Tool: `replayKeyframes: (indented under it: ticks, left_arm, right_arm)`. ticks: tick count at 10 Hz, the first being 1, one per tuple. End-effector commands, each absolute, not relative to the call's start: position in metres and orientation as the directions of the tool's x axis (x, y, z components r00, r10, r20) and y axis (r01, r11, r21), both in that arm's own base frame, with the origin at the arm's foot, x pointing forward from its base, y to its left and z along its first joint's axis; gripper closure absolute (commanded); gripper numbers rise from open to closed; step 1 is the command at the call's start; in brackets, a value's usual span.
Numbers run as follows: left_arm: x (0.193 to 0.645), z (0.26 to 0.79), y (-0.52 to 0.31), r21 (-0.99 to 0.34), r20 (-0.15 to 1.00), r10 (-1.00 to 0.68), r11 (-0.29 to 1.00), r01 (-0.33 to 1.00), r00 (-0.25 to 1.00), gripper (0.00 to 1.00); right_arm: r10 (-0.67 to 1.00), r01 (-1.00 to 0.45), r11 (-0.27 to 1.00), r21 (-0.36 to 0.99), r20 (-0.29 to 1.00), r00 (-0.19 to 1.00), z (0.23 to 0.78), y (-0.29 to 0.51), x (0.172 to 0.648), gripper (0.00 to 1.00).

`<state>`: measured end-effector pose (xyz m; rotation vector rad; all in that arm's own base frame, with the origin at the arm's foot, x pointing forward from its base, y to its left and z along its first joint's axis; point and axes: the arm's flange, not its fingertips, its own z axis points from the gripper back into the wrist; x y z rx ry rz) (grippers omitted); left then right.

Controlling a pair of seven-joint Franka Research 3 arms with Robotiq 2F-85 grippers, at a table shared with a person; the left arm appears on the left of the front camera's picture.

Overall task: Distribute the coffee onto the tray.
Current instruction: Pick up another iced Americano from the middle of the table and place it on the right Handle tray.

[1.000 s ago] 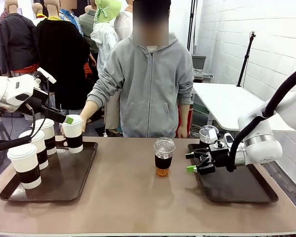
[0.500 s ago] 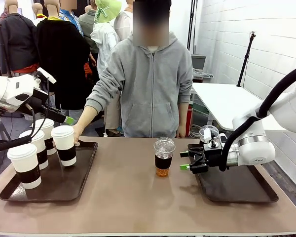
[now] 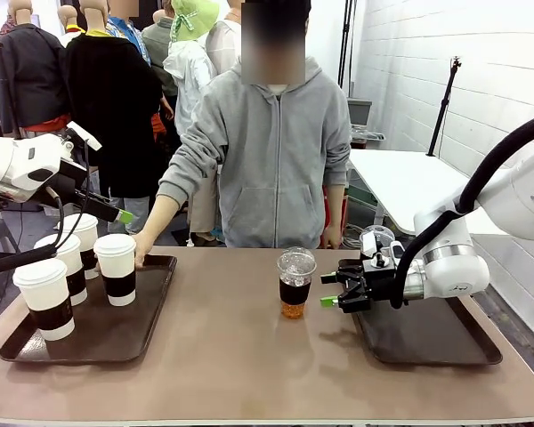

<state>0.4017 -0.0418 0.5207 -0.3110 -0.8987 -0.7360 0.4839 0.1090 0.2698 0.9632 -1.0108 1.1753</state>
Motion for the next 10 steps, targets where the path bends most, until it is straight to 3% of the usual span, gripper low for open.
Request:
replayKeyframes:
  ticks: [1,10]
  left_arm:
    - [0.403,0.519,-0.040,0.042,0.800,-0.441,0.718,0.695,0.407,0.00]
    - [0.403,0.519,-0.040,0.042,0.800,-0.441,0.718,0.695,0.407,0.00]
  right_arm:
    - [0.258,-0.989,0.133,0.063,0.961,0.096,0.272,0.109,0.481,0.00]
    - [0.186,-0.991,0.107,0.083,0.977,0.102,0.259,0.135,0.516,0.00]
